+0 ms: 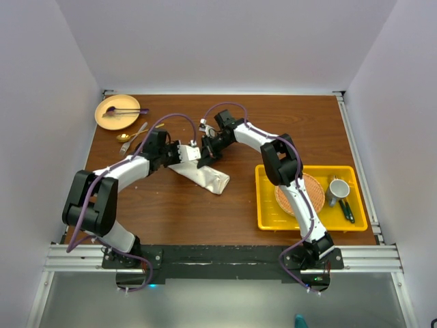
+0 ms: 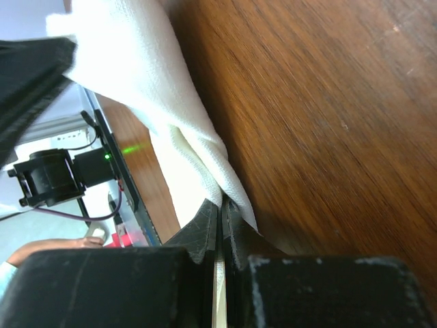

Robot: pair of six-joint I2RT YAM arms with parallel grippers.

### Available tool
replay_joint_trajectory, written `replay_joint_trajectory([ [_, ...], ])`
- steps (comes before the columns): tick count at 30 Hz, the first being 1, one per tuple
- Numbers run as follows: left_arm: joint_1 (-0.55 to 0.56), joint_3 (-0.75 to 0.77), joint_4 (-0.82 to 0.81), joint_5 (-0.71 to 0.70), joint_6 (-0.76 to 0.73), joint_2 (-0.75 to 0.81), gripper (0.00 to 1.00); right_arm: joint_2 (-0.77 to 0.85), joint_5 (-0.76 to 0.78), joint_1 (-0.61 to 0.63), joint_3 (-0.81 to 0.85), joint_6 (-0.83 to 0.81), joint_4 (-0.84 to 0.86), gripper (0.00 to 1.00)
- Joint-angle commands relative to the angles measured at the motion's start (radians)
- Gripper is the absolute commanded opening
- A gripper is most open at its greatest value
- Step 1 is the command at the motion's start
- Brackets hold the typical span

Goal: Fold the napkin into a case and place the utensils inside
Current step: Fold the top corner of the smaller rectangle-folded napkin into a folded napkin, then smooth out the smaller rectangle-folded napkin at the center of the board.

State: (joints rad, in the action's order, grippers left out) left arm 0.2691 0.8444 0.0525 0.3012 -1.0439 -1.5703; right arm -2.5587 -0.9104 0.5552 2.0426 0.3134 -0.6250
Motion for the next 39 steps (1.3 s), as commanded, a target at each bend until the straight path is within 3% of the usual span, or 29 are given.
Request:
replay_joint_trajectory([
  [1, 0.005, -0.041, 0.021, 0.033, -0.034, 0.029, 0.00, -0.052, 0.188, 0.005, -0.032, -0.036, 0.008, 0.00],
  [20, 0.013, -0.088, -0.002, -0.063, 0.013, -0.137, 0.00, -0.032, 0.134, 0.005, 0.001, -0.099, -0.024, 0.01],
  [22, 0.007, -0.082, 0.029, -0.062, 0.028, -0.135, 0.00, -0.015, 0.116, 0.002, 0.019, -0.128, -0.064, 0.11],
  [23, 0.005, -0.084, 0.033, -0.062, 0.031, -0.132, 0.00, -0.006, 0.110, -0.001, 0.024, -0.137, -0.077, 0.25],
  [27, 0.005, -0.097, 0.063, -0.063, 0.044, -0.119, 0.00, 0.046, 0.093, -0.003, 0.030, -0.197, -0.183, 0.50],
  [33, 0.005, -0.105, 0.066, -0.068, 0.053, -0.120, 0.00, 0.120, 0.091, -0.012, 0.005, -0.281, -0.332, 0.59],
  [39, 0.005, -0.110, 0.067, -0.063, 0.064, -0.114, 0.00, 0.192, 0.093, -0.018, -0.111, -0.307, -0.395, 0.59],
])
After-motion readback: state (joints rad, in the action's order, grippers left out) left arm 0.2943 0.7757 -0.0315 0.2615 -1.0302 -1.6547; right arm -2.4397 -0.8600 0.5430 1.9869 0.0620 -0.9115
